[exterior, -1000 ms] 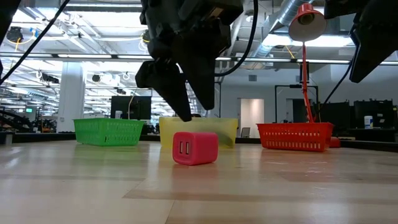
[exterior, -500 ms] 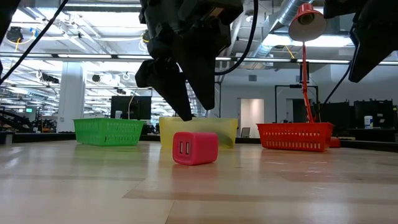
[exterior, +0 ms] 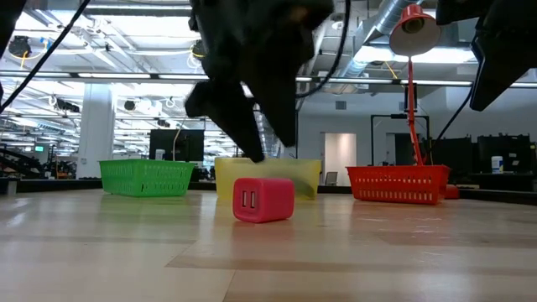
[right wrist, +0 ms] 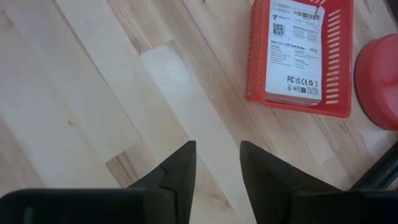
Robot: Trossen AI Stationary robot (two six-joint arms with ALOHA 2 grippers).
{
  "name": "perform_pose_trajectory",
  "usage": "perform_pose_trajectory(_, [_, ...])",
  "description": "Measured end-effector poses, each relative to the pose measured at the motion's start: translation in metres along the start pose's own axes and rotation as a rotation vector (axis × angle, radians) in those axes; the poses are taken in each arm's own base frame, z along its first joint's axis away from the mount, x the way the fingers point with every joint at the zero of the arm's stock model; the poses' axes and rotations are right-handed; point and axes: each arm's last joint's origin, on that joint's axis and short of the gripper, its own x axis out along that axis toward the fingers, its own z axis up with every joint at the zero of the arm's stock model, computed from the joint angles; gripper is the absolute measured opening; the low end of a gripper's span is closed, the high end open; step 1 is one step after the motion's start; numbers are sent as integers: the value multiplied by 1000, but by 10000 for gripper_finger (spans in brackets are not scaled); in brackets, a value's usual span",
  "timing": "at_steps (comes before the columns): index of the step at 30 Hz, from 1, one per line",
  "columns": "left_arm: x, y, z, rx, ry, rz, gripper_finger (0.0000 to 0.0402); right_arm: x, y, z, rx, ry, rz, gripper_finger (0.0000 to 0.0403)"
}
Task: Pick and place items into bin
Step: Put the pink charger adapter into the green bin
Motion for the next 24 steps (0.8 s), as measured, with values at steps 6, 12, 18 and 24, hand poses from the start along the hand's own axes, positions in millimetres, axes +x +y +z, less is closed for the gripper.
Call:
perform_pose_trajectory(6, [18, 0, -4, 3, 61, -14, 231, 0, 0, 0, -1, -2, 3, 121])
perform_pose_trajectory(12, [21, 1, -5, 4, 72, 2, 231, -1, 1, -1, -13, -4, 6, 121])
perform_pose_trajectory(18, [21, 2, -6, 5, 70, 17, 231, -1, 1, -1, -12, -6, 8, 121])
perform_pose_trajectory(24, [21, 1, -8, 13, 57, 35, 231, -1, 2, -1, -11, -7, 9, 121])
